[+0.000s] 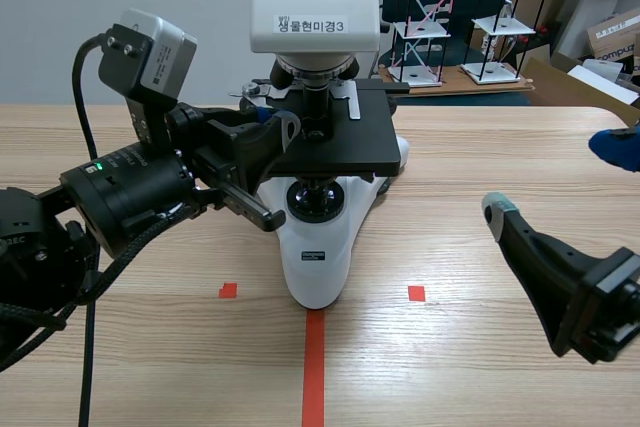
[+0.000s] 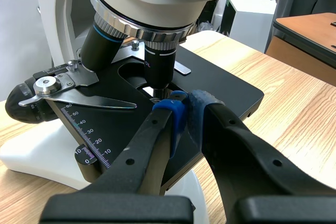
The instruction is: Return to the home posture
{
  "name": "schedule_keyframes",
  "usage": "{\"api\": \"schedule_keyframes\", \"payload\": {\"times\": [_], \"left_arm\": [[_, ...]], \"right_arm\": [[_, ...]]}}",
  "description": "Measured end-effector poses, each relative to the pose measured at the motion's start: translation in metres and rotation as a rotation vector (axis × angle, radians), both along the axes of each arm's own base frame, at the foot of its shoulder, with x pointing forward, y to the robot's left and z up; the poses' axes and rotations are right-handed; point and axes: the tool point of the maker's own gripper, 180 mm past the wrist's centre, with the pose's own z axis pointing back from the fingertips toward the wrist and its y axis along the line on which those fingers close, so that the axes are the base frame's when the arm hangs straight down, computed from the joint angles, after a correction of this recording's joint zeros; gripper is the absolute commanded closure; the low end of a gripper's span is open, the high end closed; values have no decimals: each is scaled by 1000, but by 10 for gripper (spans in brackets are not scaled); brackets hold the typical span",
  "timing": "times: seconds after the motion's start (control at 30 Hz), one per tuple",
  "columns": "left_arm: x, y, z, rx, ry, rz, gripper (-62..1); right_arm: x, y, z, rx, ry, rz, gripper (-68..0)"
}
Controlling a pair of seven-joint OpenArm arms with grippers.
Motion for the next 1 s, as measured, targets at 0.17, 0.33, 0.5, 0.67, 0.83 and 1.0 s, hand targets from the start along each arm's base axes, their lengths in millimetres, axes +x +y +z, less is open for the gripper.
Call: {"api": "schedule_keyframes", "payload": {"times": [0.17,0.33,0.5,0.67,0.83,1.0], "left_arm": [[0,0,0,1,0,0,-32],[0,0,0,1,0,0,-32],[0,0,0,0,-1,0,-32],[-2,0,0,-9,-2,1,-32],[-3,3,-1,4,-6,-3,-32],[-13,9,8,10,-49,-22,-32]], "right_arm": [[0,0,0,0,0,0,-679],[0,0,0,0,0,0,-679],[0,0,0,0,0,0,-679],[0,0,0,-1,0,0,-679],[0,0,0,-1,0,0,-679],[0,0,0,-1,1,0,-679]]}}
